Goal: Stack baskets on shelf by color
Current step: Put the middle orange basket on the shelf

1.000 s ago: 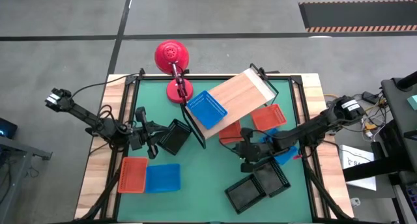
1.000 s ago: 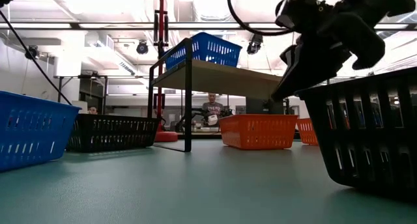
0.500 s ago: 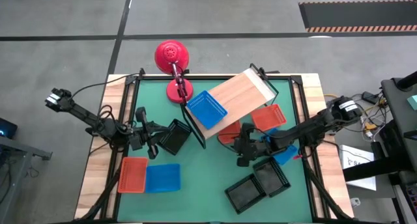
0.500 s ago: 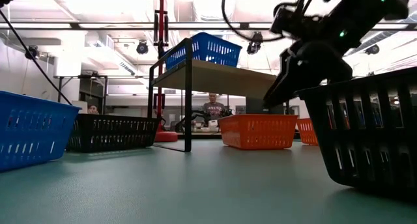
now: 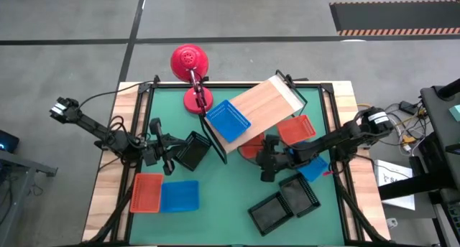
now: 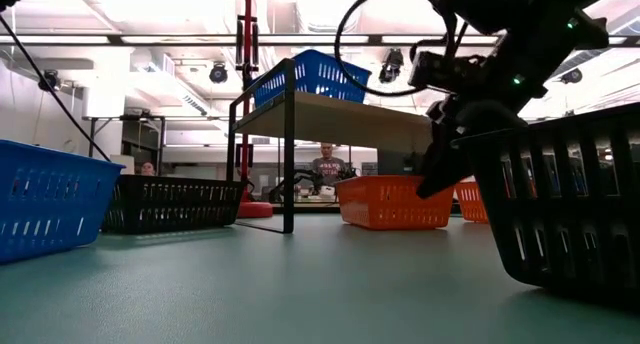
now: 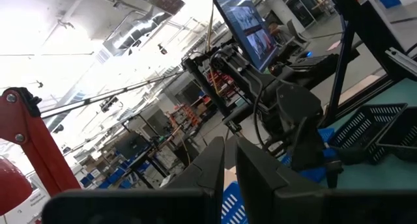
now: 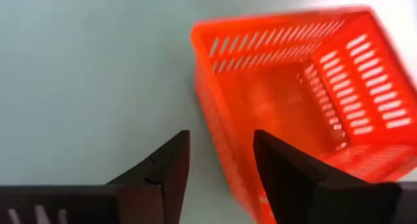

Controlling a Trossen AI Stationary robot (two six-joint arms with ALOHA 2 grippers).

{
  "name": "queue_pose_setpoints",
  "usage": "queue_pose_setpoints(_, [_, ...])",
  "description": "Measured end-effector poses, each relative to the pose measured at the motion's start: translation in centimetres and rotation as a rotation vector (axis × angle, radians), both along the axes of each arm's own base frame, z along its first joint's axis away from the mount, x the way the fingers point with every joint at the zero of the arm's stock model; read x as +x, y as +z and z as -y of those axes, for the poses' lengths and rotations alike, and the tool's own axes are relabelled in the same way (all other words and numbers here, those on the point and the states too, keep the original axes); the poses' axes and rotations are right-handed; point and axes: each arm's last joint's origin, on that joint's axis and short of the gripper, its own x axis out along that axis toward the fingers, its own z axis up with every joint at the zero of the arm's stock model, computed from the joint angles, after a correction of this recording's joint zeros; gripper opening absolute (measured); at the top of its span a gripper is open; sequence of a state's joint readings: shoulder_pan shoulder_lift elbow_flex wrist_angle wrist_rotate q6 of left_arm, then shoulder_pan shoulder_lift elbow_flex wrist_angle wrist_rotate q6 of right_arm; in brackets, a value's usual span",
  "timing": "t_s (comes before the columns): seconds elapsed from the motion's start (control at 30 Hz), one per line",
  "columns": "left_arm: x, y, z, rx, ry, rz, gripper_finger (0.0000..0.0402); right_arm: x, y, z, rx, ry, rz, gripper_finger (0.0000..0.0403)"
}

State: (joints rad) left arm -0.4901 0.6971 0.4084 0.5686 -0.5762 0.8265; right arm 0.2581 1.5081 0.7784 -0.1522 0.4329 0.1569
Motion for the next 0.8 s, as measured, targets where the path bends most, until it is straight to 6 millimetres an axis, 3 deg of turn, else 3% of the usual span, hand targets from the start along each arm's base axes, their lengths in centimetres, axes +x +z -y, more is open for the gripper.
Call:
queue_pose_setpoints(0.2, [0.0,0.0,0.0,0.0,0.0,0.0,0.0022,0.1,-0.4,-0.1,-0.005,0.048,-0.028,0.0116])
queue_pose_setpoints(0.5, [0.0,0.0,0.0,-0.004,-0.001,0.005,0.0022,0.1,-0.1,-0.4,0.046,0.151,-0.051,0.0014])
queue_pose_setpoints(0.67, [0.0,0.2,0.0,-0.018,-0.002,0.019,0.0022,0.5,1.6,-1.2,0.091,0.22,-0.109,0.0009])
queue_pose_setpoints(0.8, [0.3,-0.1,0.2,-0.01,-0.002,0.004,0.0022,0.8,4.4,-2.7,0.146,0.293,-0.167,0.0009])
